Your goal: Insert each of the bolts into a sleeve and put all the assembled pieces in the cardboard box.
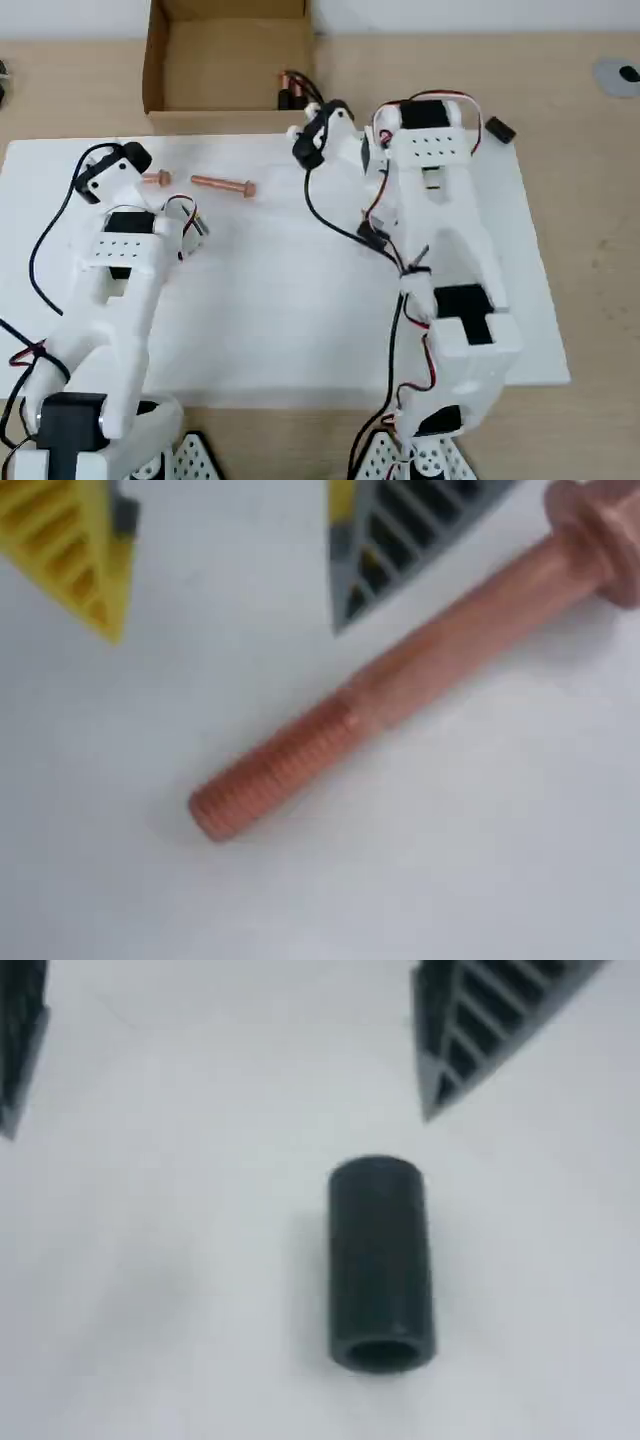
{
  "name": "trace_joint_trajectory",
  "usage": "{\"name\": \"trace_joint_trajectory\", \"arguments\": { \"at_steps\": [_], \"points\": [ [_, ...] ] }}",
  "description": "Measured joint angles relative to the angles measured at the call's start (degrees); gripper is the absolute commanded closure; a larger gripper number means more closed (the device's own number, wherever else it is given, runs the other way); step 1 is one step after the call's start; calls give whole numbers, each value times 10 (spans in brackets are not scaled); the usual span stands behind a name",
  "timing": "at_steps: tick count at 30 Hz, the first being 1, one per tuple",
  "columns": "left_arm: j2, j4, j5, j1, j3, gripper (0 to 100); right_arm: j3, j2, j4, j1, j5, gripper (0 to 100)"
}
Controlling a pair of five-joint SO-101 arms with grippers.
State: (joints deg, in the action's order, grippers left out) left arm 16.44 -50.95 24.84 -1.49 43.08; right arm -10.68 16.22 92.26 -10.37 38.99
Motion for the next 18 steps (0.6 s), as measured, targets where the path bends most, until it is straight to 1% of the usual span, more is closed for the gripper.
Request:
{"name": "trace_joint_trajectory", "arguments": {
  "at_steps": [3,6,18],
  "points": [
    [0,0,0,0,0,847,36,-5,-4,-16,0,695],
    [0,0,0,0,2,847,72,-6,-31,-32,-10,695],
    [0,0,0,0,3,847,129,-6,-89,-33,-12,695]
  ]
}}
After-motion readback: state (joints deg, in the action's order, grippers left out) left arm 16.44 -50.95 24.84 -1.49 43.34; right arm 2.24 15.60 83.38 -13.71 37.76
